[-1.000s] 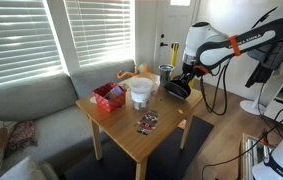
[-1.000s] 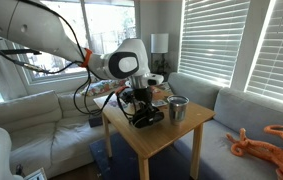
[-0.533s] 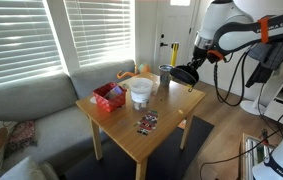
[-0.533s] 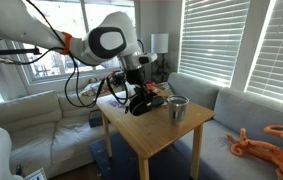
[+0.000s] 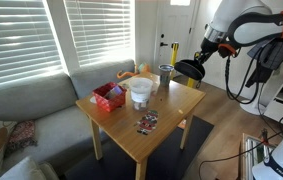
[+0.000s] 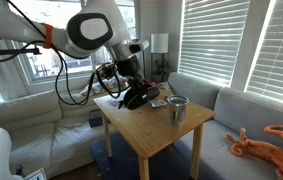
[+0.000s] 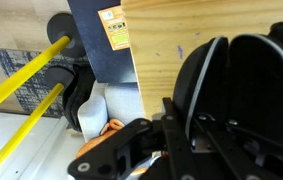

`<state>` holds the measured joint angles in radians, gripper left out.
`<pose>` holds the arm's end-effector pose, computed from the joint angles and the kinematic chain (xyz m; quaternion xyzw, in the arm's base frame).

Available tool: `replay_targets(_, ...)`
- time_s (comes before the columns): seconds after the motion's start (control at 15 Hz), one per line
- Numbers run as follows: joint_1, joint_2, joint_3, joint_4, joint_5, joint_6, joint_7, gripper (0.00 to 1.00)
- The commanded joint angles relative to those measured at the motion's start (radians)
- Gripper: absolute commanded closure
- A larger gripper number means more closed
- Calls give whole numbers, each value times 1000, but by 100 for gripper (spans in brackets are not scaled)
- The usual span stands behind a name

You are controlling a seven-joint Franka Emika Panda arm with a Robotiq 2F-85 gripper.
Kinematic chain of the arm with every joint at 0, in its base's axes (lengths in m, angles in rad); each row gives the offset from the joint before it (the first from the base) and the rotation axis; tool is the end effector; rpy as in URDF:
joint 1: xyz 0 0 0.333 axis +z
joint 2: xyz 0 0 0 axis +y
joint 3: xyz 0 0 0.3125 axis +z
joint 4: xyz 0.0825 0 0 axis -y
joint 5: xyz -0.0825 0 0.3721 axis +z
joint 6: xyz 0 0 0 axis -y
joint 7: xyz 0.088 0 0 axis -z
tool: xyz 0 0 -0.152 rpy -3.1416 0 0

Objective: Pick up the glasses pouch and put it in the red basket

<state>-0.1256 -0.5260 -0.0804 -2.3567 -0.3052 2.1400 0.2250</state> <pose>0.4124 -0.1136 0.5127 0.9699 -0.1473 0.1545 0.1171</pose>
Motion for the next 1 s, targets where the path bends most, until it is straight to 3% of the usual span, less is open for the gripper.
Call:
replay_targets(0.0,3,14,52,22,31,112,42,97)
replay_targets(0.27,13,64,173,141,-4,281,117,97)
replay_targets(0.53,32,157,207,211,71,506,165,97)
replay_targets(0.6,9,93,217,159,37,443,147,89)
replay_targets(0.93,17,156,216,196,58,500,151,89)
